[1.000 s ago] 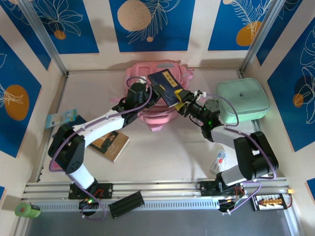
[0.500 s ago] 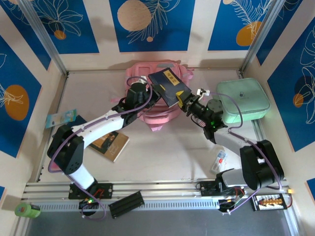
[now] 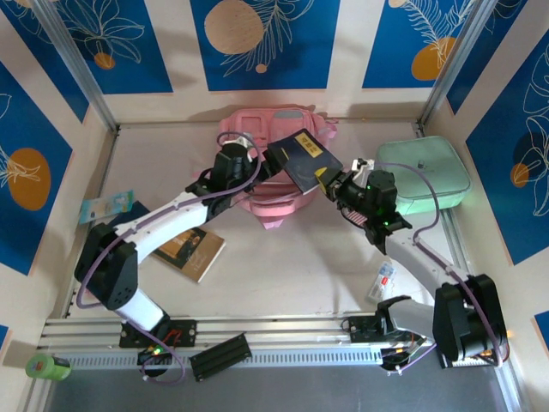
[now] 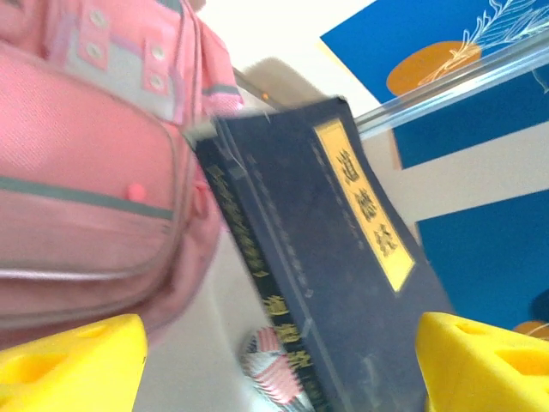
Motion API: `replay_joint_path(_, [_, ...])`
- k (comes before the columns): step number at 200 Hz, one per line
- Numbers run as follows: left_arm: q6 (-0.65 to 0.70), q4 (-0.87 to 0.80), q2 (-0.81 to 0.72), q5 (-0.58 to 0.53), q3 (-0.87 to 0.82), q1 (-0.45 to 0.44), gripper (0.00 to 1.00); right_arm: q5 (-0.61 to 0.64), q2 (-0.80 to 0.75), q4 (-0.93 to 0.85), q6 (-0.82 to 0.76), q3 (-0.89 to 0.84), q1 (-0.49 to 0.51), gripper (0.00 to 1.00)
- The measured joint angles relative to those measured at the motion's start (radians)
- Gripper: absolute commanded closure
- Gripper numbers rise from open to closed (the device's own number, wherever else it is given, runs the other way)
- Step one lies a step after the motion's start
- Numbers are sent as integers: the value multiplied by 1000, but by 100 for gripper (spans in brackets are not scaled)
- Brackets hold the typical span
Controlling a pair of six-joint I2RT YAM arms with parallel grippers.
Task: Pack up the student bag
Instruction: Pass the book, then open the student bag at the top-center of the table.
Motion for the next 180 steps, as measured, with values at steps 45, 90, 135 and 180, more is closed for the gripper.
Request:
replay_joint_path(45, [376, -216, 13, 1, 64, 41, 0, 23, -118, -251, -144, 8, -101, 97])
replay_joint_path(90, [787, -418, 174, -3, 257, 41, 0, 60, -168, -445, -246, 37, -145, 96])
replay_joint_path(135, [1098, -636, 375, -58, 473, 41, 5, 79, -173, -532, -264, 37, -157, 96])
replay_joint_path(180, [1287, -752, 526, -113, 596, 40, 14, 80, -173, -568, -263, 37, -163, 96])
